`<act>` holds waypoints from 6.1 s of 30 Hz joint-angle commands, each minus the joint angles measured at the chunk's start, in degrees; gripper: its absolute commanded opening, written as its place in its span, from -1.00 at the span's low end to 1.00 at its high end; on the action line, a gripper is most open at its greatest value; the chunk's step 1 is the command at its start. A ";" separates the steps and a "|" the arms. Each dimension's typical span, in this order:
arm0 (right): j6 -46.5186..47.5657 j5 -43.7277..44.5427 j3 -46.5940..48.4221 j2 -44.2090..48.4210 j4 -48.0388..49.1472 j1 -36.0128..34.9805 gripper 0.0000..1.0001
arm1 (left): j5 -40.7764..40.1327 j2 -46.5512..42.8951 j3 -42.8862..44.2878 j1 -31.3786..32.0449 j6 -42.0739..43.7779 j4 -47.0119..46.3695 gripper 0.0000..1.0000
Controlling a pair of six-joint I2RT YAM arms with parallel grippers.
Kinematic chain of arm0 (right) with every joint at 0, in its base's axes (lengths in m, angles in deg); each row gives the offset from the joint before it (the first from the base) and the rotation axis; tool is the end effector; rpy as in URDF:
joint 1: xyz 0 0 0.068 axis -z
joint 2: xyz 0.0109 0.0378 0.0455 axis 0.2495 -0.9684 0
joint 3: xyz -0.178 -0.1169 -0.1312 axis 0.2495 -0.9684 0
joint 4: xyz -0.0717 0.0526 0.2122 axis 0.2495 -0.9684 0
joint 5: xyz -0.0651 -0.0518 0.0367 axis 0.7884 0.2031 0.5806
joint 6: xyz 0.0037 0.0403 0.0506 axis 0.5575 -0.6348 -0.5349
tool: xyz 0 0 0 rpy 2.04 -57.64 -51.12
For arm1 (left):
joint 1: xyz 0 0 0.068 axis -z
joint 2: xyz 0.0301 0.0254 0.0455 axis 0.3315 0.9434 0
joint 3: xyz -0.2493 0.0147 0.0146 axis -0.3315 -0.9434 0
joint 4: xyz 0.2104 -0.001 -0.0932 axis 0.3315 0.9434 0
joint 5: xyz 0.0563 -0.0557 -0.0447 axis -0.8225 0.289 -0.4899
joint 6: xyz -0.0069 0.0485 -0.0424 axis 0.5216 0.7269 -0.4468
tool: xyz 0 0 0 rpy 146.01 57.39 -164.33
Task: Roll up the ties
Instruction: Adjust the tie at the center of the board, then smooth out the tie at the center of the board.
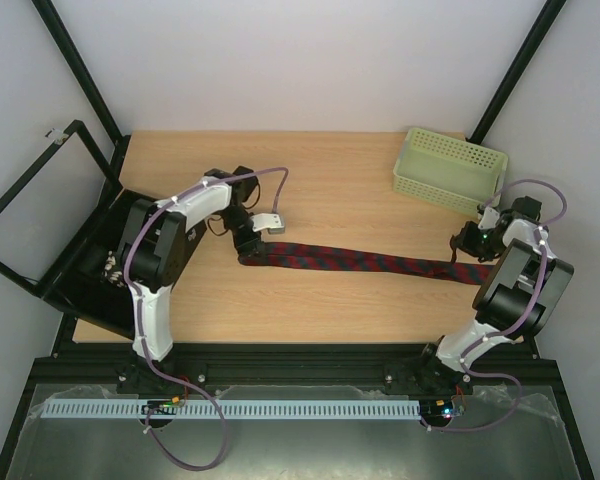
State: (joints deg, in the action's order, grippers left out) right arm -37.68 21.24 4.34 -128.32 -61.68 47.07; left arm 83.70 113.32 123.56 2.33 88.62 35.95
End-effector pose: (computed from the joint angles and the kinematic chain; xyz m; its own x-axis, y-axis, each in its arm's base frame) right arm 0.2726 -0.1466 0.1780 -0.7691 0.3061 -0.5611 0.1489 0.9395 0.3085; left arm 0.3159 -0.1481 0.1520 -0.2951 0.8836 -0.3636 0.9502 0.2316 -0.2084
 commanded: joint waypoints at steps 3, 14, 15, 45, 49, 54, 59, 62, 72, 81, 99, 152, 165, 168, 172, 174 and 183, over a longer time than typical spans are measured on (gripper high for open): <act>0.68 -1.35 -0.32 1.78 -2.03 0.20 -0.95 | 3.36 -1.14 -1.43 1.32 3.19 0.58 0.34; 1.31 -0.98 -1.14 3.01 -2.51 0.62 -0.95 | -1.55 -1.14 -5.73 3.50 1.17 -2.99 -0.09; 1.44 -0.84 -1.05 2.98 -2.56 0.72 -0.95 | -0.97 -1.32 -5.19 3.22 1.34 -1.89 -0.28; 6.70 6.01 1.97 -0.23 -7.89 3.14 0.31 | 1.52 3.76 9.42 -7.70 -10.88 -1.24 0.33; 9.99 6.68 6.85 2.43 -11.20 3.15 0.71 | 0.62 -2.98 8.66 -8.34 -13.60 -6.03 0.98; 11.56 6.79 10.64 7.23 -10.99 3.15 0.97 | -1.23 -13.67 4.37 -9.13 -17.17 -17.37 0.99; 16.80 1.02 11.19 10.95 -13.66 3.15 0.97 | 0.63 -25.50 -9.75 -8.96 -25.62 -38.06 0.99; 30.70 -7.17 12.56 9.04 -23.62 2.83 0.97 | 2.86 -23.77 -9.99 -6.12 -14.26 -31.31 0.99; 50.25 1.08 7.42 3.67 -27.49 -13.27 0.98 | 6.27 -3.58 3.41 -1.91 5.05 -5.98 0.91; 52.94 0.33 0.54 1.43 -17.71 -25.27 0.97 | 4.05 15.19 23.30 -2.60 3.11 8.82 0.44; 49.38 1.59 2.67 3.29 -14.80 -36.76 0.90 | 17.22 14.17 12.33 -1.44 6.78 18.51 -0.84; 48.73 4.87 6.92 -12.13 -5.72 -64.29 0.01 | 1.64 -18.00 -30.34 -2.43 10.97 -17.26 -0.45; 51.94 8.29 5.93 -11.24 -10.09 -58.73 0.48 | 1.48 -17.75 -30.25 -2.62 8.37 -16.76 -0.08; 51.22 8.00 5.97 -10.49 -10.90 -55.65 0.50 | 1.56 -17.58 -29.81 -2.54 6.99 -17.58 -0.03; 48.48 6.11 7.18 -7.76 -13.28 -49.07 0.50 | 1.78 -16.64 -28.47 -2.48 4.73 -18.17 0.01; 46.69 4.73 7.58 -5.70 -14.87 -45.29 0.49 | 2.10 -16.60 -28.08 -2.41 4.01 -18.16 0.05; 44.86 5.32 2.58 -0.91 -18.90 -28.84 0.06 | 2.59 -17.09 -25.18 -2.44 1.69 -17.91 0.26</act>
State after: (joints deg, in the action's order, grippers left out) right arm 7.30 25.09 11.14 -131.38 -76.09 14.66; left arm 84.62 96.08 96.05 -0.05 91.82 17.32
